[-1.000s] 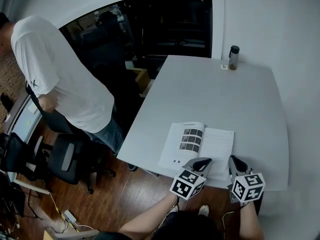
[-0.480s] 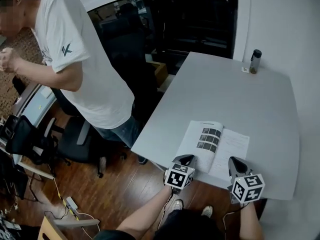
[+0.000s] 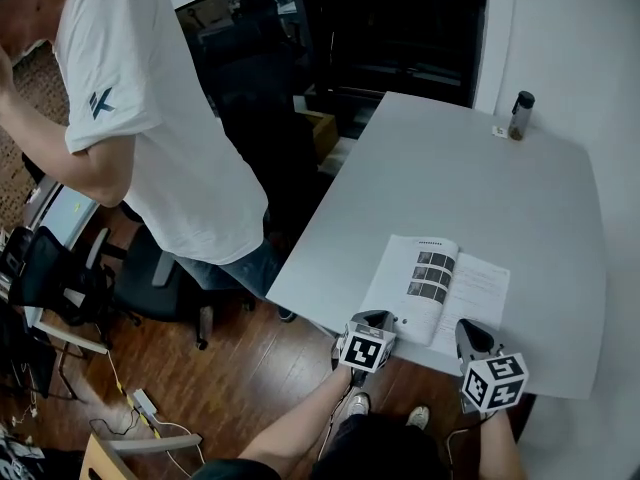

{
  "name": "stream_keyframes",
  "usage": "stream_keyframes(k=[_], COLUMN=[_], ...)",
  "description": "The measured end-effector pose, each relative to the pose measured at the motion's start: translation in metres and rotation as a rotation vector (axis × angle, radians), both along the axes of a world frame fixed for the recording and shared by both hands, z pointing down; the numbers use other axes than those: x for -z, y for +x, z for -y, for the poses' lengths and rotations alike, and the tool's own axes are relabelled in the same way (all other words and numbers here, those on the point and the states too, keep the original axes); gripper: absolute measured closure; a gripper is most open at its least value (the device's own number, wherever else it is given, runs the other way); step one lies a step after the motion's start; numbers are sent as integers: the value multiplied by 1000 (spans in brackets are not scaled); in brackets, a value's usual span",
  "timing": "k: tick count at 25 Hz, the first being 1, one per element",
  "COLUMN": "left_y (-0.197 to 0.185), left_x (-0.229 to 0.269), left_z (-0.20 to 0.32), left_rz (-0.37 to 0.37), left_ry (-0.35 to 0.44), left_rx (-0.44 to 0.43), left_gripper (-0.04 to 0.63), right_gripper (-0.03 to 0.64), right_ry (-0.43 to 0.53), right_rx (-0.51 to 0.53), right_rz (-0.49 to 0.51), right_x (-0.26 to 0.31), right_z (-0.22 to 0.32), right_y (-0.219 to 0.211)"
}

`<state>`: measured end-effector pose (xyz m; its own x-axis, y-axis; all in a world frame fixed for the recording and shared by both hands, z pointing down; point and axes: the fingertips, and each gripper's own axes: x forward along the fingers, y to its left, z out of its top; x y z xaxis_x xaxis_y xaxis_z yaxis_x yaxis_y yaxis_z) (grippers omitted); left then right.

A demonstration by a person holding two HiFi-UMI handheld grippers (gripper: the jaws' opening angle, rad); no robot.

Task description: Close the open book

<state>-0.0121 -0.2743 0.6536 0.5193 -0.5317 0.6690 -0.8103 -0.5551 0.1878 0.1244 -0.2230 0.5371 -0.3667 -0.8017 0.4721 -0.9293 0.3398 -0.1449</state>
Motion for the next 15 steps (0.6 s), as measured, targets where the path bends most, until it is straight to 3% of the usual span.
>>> stream_keyframes(k=[11,15], left_y=[40,46], left_x=[12,13], left_z=[-14,-15], left_rz=[-40,-53], left_ry=[8,8], left_rx=[-73,-77], left_gripper=[591,591], right_gripper=[612,612], right_ry=[0,-21], right_rx=[-9,64], right_rz=[9,25], right_x=[0,-4], right_z=[-3,-7], right_y=[8,-6])
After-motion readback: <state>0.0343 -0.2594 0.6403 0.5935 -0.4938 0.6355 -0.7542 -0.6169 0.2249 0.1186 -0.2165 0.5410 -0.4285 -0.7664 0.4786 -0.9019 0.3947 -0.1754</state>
